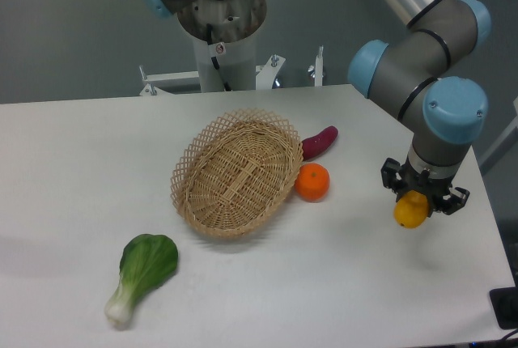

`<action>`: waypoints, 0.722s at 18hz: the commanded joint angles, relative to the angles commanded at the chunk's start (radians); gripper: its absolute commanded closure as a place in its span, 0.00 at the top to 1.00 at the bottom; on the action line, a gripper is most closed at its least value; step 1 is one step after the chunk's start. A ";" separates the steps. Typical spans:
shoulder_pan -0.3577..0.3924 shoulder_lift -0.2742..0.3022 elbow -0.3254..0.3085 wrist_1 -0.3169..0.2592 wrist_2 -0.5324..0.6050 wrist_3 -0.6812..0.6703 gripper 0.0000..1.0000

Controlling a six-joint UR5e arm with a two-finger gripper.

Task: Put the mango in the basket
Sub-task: 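Hold the yellow mango in the gripper beside the orange, then carry the held mango over the wicker basket and lower it inside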

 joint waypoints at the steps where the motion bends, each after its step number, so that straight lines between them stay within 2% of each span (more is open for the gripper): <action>1: -0.005 0.000 -0.018 0.002 0.000 -0.008 0.42; 7: -0.029 0.055 -0.109 0.006 -0.001 -0.009 0.42; 9: -0.060 0.077 -0.135 0.009 -0.005 -0.009 0.42; 13: -0.092 0.139 -0.236 0.058 -0.041 -0.008 0.42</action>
